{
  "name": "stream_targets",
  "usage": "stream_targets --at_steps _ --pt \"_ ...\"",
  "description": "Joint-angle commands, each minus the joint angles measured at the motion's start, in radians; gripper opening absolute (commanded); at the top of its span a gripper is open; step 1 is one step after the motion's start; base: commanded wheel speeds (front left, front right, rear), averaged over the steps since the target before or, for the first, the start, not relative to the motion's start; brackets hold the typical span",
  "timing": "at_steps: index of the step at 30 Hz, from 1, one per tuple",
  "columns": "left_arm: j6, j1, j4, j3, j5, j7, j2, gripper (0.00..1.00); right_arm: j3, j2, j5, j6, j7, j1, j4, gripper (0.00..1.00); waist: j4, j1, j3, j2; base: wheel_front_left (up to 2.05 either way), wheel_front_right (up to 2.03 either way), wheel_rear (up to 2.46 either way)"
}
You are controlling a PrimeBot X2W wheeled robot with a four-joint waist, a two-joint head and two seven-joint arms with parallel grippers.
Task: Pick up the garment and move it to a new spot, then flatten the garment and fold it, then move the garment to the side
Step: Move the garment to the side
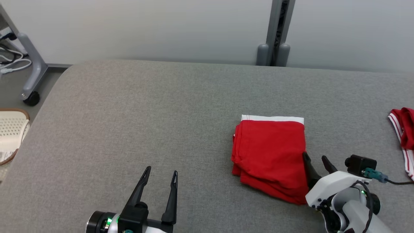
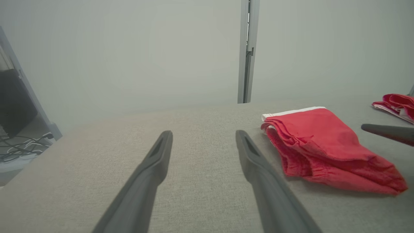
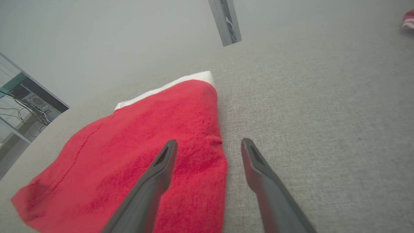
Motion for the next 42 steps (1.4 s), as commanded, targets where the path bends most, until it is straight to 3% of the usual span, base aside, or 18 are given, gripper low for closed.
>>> stream_targets --at_steps 1,5,13,14,16,26,33,42 --pt "0.006 -0.020 -0.004 -0.002 -0.004 0.000 0.004 1.00 0.006 -0.012 0.011 0.001 -0.002 -0.019 0.022 1.00 0.027 0.0000 0.027 -0.0001 0.00 0.00 0.00" --pt "0.013 -0.043 -0.007 -0.013 -0.009 0.000 0.004 1.00 0.030 -0.033 0.038 0.001 -0.004 -0.071 0.105 1.00 0.052 0.0000 0.057 -0.0001 0.00 0.00 0.00" --pt "0.025 -0.067 -0.002 -0.030 -0.017 0.000 0.004 1.00 0.099 -0.017 0.114 0.001 0.030 -0.089 0.186 1.00 0.076 0.0000 0.084 -0.0001 0.00 0.00 0.00" --pt "0.027 -0.066 -0.001 -0.031 -0.018 0.000 0.004 1.00 0.111 -0.017 0.122 0.001 0.031 -0.088 0.186 0.46 0.076 0.0000 0.085 -0.0001 0.00 0.00 0.00" --pt "0.031 -0.067 -0.001 -0.032 -0.020 0.000 0.004 1.00 0.133 -0.020 0.136 0.001 0.028 -0.084 0.183 0.00 0.076 0.0000 0.084 -0.0001 0.00 0.00 0.00" --pt "0.033 -0.062 -0.005 -0.025 -0.018 0.000 0.004 1.00 0.218 -0.074 0.114 0.001 -0.007 -0.104 0.127 0.00 0.049 0.0000 0.062 -0.0001 0.00 0.00 0.00" --pt "0.030 -0.055 -0.016 -0.011 -0.006 0.000 0.004 1.00 0.160 -0.099 -0.017 0.001 -0.006 -0.086 0.027 0.00 -0.008 0.0000 0.056 -0.0001 0.00 0.00 0.00" --pt "0.013 -0.069 -0.024 0.006 0.018 0.000 0.004 1.00 0.059 -0.067 -0.166 0.001 -0.007 -0.040 -0.060 0.00 -0.148 0.0000 0.064 -0.0001 0.00 0.00 0.00"
